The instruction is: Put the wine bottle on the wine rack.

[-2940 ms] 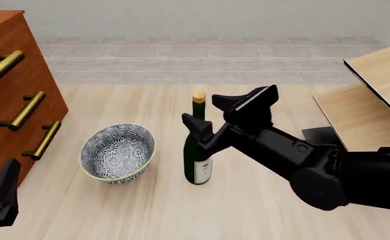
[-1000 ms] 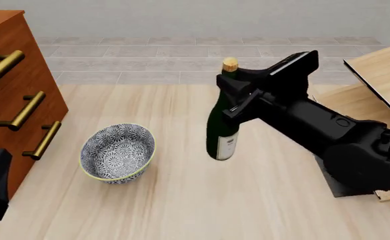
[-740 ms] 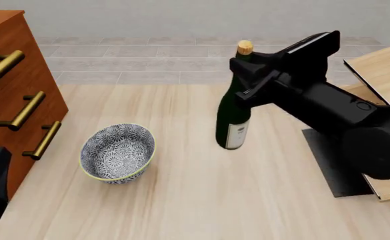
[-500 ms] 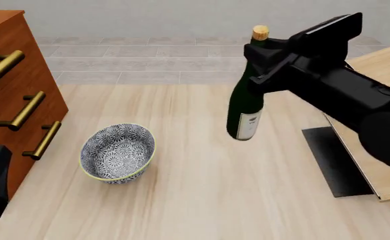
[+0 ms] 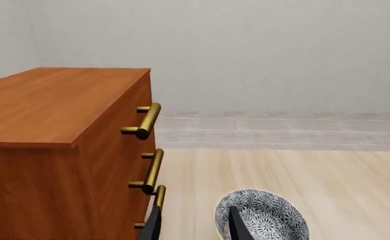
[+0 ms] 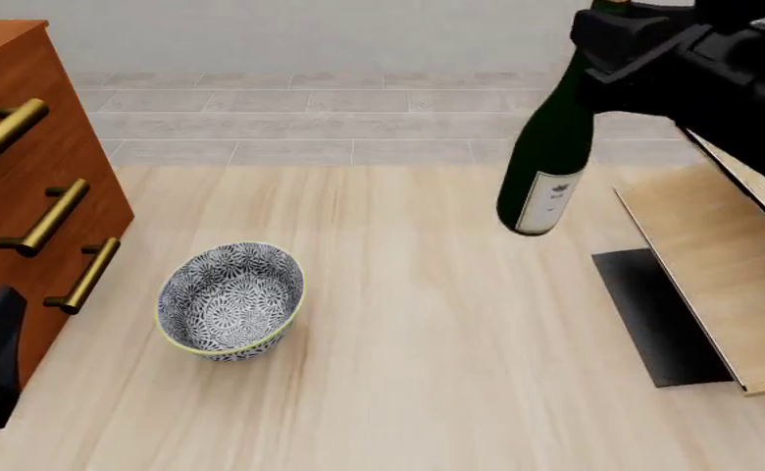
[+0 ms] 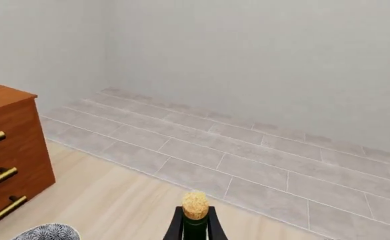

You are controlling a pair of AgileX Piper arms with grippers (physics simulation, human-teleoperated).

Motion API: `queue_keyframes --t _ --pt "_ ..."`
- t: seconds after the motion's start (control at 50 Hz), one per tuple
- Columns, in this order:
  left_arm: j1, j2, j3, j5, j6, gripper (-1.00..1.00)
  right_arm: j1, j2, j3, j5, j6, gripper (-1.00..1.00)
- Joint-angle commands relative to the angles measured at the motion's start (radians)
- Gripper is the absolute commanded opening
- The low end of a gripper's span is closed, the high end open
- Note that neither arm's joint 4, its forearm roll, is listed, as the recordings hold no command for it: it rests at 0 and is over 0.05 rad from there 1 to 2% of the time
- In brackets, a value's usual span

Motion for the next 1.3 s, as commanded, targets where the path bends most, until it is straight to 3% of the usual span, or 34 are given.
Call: queue_keyframes --t 0.02,0.06,0.1,0.38,0.8,1.3 --pt "-0.003 -0.004 0.011 -0.006 -0.006 1.0 -0.074 -0.069 -0.054 0.066 0.044 -1.0" --pt "-0.003 -0.001 0.015 -0.012 -0.009 1.0 -0.083 -0.072 -0.063 0.077 0.025 -1.0" --pt "-0.003 0.003 0.019 -0.018 -0.012 1.0 -0.098 -0.077 -0.07 0.085 0.05 -1.0" --pt "-0.006 -0.006 0.023 -0.012 -0.016 1.0 -0.182 -0.12 -0.156 0.194 0.087 -1.0" --pt "-0.011 -0.008 0.005 -0.003 -0.019 1.0 -0.321 -0.186 -0.258 0.324 0.098 -1.0" --pt "-0.019 -0.021 0.003 0.003 -0.013 1.0 -0.439 -0.202 -0.318 0.41 0.111 -1.0"
